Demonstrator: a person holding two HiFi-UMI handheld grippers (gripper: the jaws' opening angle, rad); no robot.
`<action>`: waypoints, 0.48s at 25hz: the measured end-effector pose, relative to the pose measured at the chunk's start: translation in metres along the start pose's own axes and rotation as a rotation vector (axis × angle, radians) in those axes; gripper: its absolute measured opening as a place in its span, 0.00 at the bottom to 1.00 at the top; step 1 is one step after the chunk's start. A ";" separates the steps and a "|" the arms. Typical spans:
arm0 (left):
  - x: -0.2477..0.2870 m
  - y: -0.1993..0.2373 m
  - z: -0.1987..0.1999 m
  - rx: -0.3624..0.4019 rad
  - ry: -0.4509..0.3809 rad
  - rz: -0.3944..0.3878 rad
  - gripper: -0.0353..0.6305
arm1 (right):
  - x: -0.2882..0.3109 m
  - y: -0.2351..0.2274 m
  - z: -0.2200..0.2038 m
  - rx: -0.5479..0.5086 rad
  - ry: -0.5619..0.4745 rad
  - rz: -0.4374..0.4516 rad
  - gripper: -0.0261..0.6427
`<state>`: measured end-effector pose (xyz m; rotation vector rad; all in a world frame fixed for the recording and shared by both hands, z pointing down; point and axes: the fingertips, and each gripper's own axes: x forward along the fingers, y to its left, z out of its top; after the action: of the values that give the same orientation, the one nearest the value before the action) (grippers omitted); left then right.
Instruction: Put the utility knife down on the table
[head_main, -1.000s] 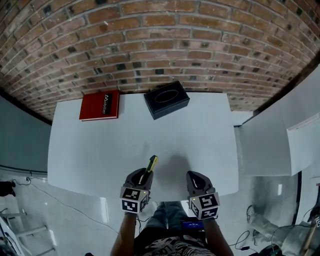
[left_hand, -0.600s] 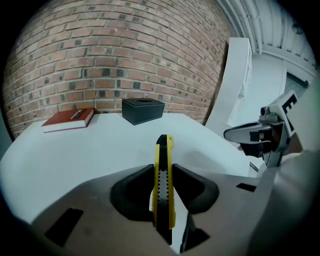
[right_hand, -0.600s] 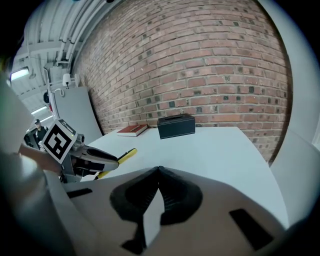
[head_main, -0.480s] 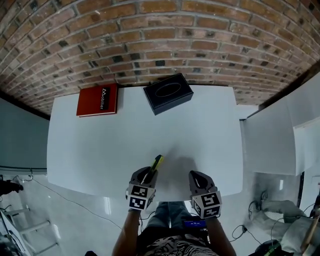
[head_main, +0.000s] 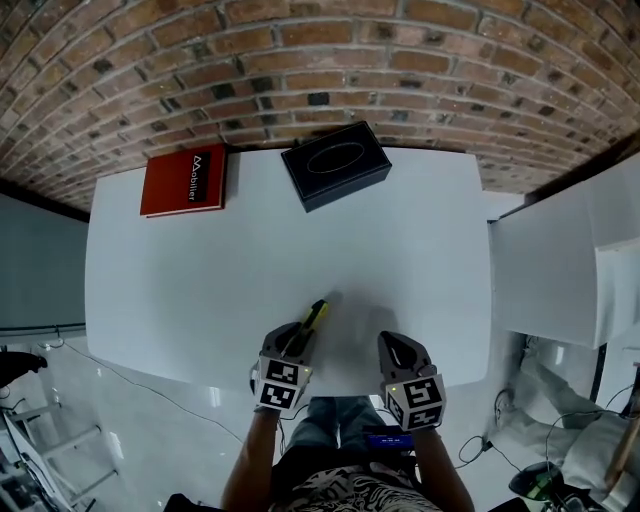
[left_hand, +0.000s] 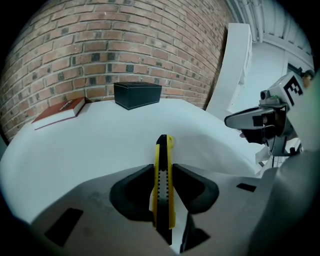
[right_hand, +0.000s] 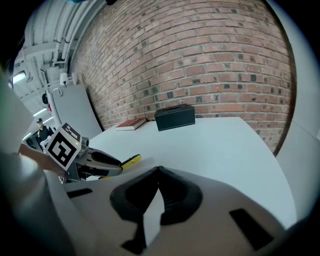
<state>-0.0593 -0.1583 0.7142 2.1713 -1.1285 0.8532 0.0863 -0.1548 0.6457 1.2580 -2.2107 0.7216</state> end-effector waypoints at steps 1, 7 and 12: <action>0.002 0.000 -0.001 0.006 0.006 0.002 0.23 | 0.001 -0.001 -0.002 -0.001 0.002 0.000 0.04; 0.016 -0.003 -0.014 0.020 0.026 -0.003 0.23 | 0.003 -0.005 -0.006 0.000 0.016 0.004 0.04; 0.011 -0.004 -0.005 0.012 0.029 -0.002 0.24 | 0.003 -0.008 0.003 -0.009 0.006 0.003 0.04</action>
<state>-0.0523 -0.1589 0.7251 2.1625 -1.1090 0.8898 0.0913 -0.1619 0.6463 1.2467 -2.2092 0.7150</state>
